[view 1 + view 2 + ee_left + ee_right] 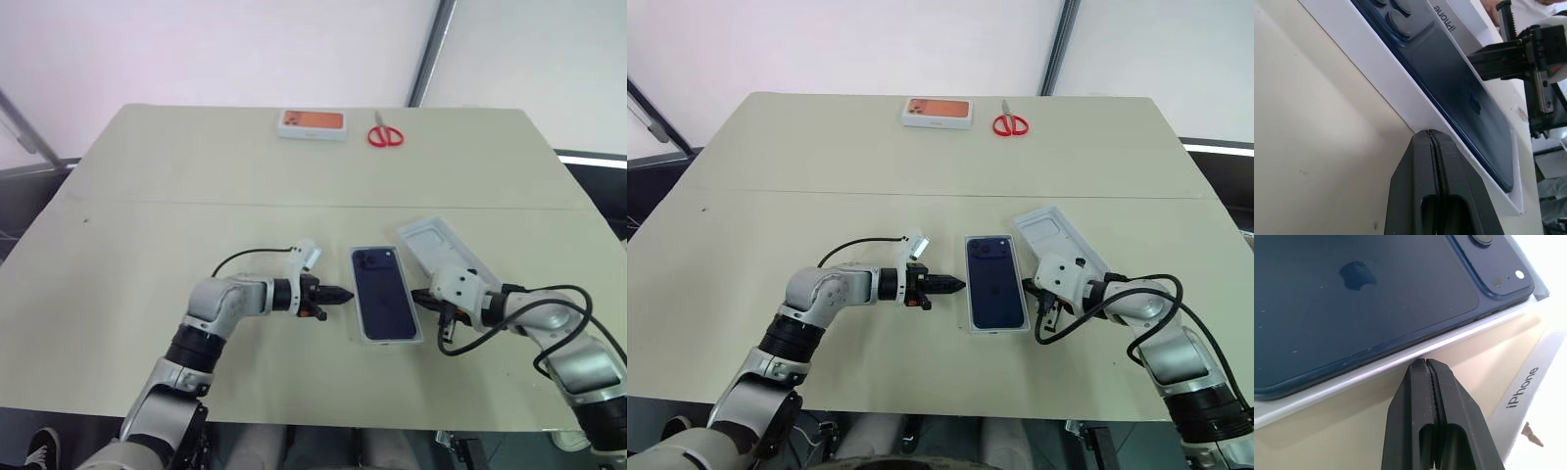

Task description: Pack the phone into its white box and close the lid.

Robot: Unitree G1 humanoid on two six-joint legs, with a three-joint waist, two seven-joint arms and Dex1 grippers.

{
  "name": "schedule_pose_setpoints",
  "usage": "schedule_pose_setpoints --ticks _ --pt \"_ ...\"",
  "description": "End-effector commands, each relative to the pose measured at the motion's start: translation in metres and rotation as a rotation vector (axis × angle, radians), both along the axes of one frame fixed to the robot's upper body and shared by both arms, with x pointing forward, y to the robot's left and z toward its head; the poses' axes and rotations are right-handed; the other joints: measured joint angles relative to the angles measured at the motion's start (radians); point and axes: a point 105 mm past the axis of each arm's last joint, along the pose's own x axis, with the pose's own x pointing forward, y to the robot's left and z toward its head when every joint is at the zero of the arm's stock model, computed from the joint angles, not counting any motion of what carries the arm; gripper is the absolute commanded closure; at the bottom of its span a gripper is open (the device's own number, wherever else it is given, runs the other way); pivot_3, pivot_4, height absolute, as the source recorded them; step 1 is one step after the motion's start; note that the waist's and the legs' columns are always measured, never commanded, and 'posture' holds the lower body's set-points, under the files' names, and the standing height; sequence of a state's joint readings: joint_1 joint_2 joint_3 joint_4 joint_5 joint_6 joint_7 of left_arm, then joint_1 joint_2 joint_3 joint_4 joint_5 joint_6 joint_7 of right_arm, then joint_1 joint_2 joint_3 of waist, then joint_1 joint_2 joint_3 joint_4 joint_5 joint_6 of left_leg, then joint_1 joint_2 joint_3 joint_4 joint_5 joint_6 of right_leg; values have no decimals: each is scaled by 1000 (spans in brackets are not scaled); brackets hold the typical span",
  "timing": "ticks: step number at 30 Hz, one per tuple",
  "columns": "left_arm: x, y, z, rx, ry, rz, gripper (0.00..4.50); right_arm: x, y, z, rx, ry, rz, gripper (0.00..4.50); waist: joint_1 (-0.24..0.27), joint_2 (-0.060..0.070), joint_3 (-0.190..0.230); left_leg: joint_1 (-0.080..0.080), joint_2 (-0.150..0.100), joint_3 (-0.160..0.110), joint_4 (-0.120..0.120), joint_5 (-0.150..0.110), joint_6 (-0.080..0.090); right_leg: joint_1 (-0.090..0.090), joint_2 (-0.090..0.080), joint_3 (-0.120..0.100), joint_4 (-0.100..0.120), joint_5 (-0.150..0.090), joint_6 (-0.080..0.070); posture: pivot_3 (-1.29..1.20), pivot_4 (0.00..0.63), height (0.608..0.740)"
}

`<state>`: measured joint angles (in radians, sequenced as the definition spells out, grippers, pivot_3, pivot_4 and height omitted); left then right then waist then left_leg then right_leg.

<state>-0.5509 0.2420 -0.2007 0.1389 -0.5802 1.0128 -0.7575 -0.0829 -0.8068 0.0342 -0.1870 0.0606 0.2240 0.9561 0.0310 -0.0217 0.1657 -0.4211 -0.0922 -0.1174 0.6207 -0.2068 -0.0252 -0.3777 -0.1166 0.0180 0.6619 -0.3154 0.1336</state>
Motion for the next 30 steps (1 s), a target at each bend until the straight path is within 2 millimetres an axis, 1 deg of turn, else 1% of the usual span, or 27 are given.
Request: schedule_pose_setpoints --ticks 1,2,3,4,6,11,15,17,19,21,24,26,28,30 --pt "6 8 -2 26 -11 24 4500 -6 7 1 -4 5 38 4472 -4 0 0 0 0 0 0 0 0 0 0 0 0 0 0 0 150 740" --pt "6 9 -4 34 -14 23 4500 -8 7 -1 21 41 25 4472 -6 0 0 0 0 0 0 0 0 0 0 0 0 0 0 0 150 740" --pt "6 10 -4 41 -21 19 4500 -14 11 -2 80 115 27 4472 -7 0 0 0 0 0 0 0 0 0 0 0 0 0 0 0 150 740" --pt "7 12 -5 49 -26 24 4500 -19 15 -1 100 140 47 4472 -13 0 0 0 0 0 0 0 0 0 0 0 0 0 0 0 150 740" --pt "10 15 -6 59 -31 35 4500 -11 16 3 71 64 38 4472 -18 0 0 0 0 -1 0 0 0 0 0 -1 0 0 0 0 150 740" --pt "12 17 -7 58 -33 38 4500 -7 9 -2 -6 35 39 4472 -21 0 0 2 0 -1 -2 0 0 1 0 -1 0 0 0 0 150 740" --pt "10 14 -6 53 -35 36 4500 -7 9 -1 20 53 34 4472 -21 0 0 3 0 -1 -2 0 0 3 0 -1 0 0 0 0 150 740" --pt "10 14 -6 53 -43 36 4500 -13 13 -2 41 97 54 4472 -20 0 0 3 0 -1 -2 0 0 3 0 -1 -1 0 0 0 150 740" --pt "10 14 -6 52 -41 41 4500 -8 11 -2 28 68 39 4472 -20 0 0 4 0 -1 -2 0 0 3 0 -1 -1 0 0 0 150 740" --pt "12 16 -6 53 -37 50 4500 -11 15 0 40 74 65 4472 -20 0 0 4 0 -1 -2 0 0 3 0 -1 -1 0 0 0 150 740" --pt "15 18 -5 55 -44 55 4500 -11 15 2 46 78 61 4472 -20 0 0 4 0 -1 -2 0 0 3 0 -1 -1 0 0 0 150 740" --pt "18 20 -5 59 -52 66 4500 -4 9 2 8 32 38 4472 -20 0 0 4 0 -1 -2 0 0 3 0 -1 -1 0 0 0 150 740" --pt "20 21 -3 50 -46 74 4500 -6 12 6 67 66 41 4472 -20 0 0 4 0 -1 -2 0 0 3 0 -1 -1 0 0 0 150 740" --pt "20 20 -4 55 -51 71 4500 -11 16 6 66 71 70 4472 -21 0 0 4 0 -1 -3 0 0 3 0 -1 -1 0 0 0 150 740"
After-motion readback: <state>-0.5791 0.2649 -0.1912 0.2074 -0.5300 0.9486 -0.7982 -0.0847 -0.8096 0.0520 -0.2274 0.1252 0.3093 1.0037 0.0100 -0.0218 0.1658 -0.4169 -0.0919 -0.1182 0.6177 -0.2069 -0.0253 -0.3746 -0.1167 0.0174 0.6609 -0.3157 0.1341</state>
